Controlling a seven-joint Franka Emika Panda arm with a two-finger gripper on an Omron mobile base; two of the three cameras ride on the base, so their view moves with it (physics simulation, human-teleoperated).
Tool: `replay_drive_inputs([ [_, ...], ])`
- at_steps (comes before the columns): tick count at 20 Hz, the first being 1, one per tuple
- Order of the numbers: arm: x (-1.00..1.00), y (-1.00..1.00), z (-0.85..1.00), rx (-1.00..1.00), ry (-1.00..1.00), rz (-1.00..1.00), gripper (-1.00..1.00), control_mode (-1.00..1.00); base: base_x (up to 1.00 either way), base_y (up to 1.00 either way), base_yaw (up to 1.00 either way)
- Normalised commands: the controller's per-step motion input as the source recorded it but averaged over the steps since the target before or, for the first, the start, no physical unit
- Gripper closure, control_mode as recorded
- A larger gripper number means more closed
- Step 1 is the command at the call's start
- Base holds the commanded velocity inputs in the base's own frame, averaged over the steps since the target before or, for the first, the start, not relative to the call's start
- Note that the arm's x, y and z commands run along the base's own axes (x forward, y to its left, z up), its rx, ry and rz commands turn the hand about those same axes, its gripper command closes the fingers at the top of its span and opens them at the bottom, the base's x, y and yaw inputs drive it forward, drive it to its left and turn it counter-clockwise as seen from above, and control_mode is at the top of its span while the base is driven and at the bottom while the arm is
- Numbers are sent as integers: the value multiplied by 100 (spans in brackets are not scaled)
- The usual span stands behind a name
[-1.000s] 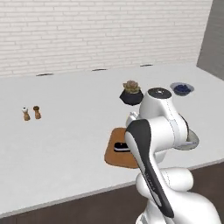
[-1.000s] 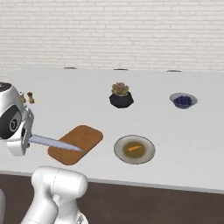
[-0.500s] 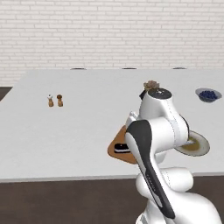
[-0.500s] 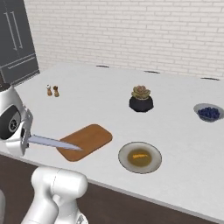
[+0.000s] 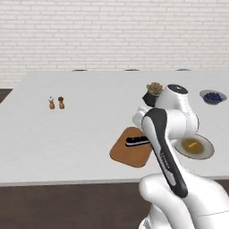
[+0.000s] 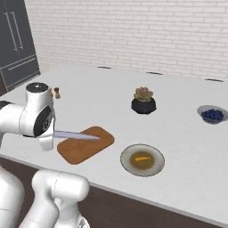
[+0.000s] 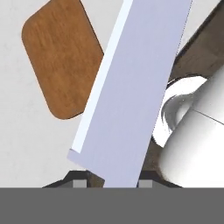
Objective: Pick up the knife from the drawer and place it on the cutting board. Then place the meat from the plate to the cutting board.
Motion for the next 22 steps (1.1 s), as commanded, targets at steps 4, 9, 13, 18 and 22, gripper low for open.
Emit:
replay_drive_inputs([
  [4, 99, 10, -46, 0, 6, 9, 100, -100, 0, 0, 0],
  [9, 80, 22, -63, -8, 2, 1, 100, -100, 0, 0, 0],
  [13, 52, 0, -58, -11, 0, 0, 100, -100, 0, 0, 0],
  [18, 45, 0, -37, -6, 1, -3, 100, -100, 0, 0, 0],
  [22, 52, 0, -18, 0, 10, 0, 100, -100, 0, 0, 0],
])
